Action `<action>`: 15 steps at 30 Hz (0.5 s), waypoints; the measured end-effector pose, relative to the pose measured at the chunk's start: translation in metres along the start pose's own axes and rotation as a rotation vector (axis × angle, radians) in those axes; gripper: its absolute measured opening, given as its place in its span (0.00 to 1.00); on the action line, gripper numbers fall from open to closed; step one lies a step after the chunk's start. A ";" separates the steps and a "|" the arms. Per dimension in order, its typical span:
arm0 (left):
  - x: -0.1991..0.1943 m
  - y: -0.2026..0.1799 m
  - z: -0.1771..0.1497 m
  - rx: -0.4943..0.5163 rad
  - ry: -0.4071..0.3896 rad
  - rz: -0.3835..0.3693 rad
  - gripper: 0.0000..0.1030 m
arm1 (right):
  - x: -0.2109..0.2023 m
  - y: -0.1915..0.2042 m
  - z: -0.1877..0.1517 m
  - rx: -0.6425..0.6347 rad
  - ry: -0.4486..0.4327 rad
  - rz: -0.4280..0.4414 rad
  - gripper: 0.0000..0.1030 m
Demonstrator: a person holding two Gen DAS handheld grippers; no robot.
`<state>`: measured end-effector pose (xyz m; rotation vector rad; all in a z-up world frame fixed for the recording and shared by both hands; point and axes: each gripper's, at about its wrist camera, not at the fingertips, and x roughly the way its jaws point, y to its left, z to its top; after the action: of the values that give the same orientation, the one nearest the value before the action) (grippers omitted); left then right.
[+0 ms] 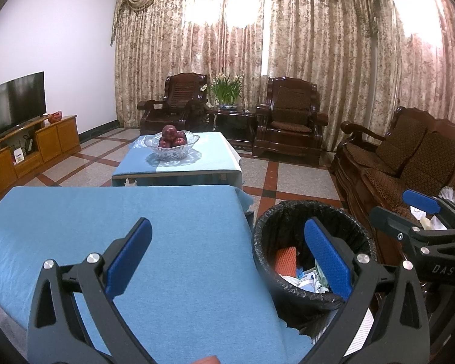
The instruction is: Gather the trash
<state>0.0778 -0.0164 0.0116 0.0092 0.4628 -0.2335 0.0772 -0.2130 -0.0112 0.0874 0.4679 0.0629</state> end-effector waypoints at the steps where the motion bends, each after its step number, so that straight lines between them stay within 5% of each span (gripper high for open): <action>1: 0.000 0.000 0.000 0.000 0.000 0.000 0.95 | 0.000 0.001 0.000 0.000 0.000 0.000 0.94; 15: 0.000 0.000 0.000 0.000 0.000 0.001 0.95 | 0.000 0.002 0.000 -0.001 0.000 -0.001 0.94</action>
<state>0.0774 -0.0166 0.0117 0.0094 0.4629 -0.2326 0.0771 -0.2113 -0.0114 0.0859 0.4676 0.0625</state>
